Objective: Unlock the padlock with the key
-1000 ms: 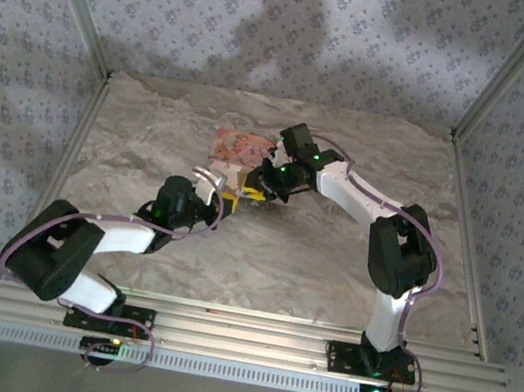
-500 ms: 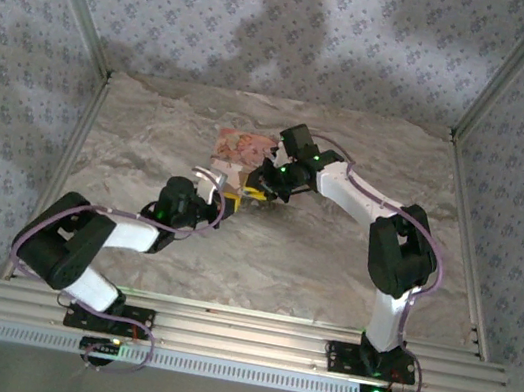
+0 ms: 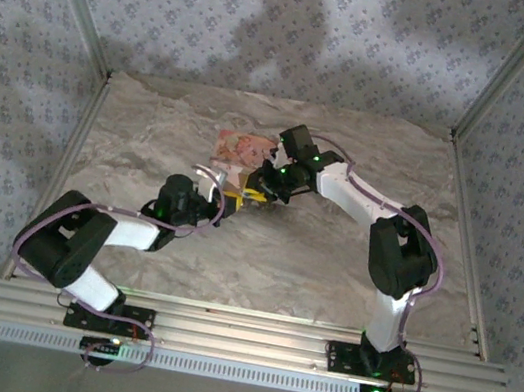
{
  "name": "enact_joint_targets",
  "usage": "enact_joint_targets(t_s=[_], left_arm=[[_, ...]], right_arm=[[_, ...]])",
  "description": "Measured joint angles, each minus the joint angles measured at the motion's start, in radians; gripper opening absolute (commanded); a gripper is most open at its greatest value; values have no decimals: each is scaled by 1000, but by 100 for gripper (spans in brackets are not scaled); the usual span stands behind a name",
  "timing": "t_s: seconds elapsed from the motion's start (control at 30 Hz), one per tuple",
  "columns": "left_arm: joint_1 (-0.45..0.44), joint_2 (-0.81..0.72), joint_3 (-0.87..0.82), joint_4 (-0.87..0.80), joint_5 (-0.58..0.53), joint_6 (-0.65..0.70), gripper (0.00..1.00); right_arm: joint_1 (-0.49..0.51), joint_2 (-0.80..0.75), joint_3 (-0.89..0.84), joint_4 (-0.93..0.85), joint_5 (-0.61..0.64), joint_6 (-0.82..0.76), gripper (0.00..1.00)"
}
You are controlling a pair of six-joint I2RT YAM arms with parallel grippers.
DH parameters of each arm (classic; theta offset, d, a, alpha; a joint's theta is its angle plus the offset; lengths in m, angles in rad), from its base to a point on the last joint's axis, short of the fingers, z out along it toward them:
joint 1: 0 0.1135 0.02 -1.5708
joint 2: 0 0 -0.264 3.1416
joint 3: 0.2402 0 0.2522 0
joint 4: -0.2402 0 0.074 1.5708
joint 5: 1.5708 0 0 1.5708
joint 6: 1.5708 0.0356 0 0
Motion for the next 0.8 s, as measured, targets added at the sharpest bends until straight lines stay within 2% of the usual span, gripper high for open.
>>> enact_joint_targets(t_s=[0.33,0.57,0.67,0.8], left_arm=[[25,93,0,148,87,-108,0],[50,101,0,181,163,-219,0],[46,87,0,159,167,-209,0],[16,61,1,86,127,-130,0]], right_arm=[[-8,-3,-27,31,0,0,0],[-7,-28,-58,59,-3,-11,0],[-7,-40,-75,68,-5,-11,0],[-4,-48,-103,79,-2,-10,1]])
